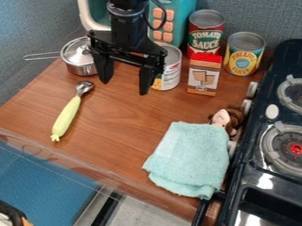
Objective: Moved the box to the center of the table on its side position
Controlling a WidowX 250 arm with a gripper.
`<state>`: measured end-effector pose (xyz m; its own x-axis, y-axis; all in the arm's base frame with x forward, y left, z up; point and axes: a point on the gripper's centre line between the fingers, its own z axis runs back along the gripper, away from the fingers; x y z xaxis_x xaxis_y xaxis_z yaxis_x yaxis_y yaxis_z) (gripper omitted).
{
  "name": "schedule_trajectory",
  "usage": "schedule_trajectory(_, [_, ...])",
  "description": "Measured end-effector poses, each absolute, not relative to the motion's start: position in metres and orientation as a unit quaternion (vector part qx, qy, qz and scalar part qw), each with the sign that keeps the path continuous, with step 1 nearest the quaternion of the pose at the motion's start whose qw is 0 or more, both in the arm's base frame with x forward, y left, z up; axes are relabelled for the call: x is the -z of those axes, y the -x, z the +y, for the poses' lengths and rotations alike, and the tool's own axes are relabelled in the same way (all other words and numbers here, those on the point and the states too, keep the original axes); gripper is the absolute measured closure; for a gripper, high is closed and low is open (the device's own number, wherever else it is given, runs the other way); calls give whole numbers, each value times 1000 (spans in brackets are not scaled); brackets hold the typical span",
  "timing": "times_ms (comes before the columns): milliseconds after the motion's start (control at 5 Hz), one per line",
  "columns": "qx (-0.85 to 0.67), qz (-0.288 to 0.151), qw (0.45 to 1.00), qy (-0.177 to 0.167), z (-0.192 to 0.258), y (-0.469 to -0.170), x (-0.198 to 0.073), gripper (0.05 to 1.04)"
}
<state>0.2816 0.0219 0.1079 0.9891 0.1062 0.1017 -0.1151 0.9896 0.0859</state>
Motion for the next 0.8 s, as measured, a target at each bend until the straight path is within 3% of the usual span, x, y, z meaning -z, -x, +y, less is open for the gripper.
schedule_trajectory(200, [-53,-35,997,-46,22,-281,-101,84])
schedule_trajectory(800, [145,-26,988,-46,-16,-339,-101,84])
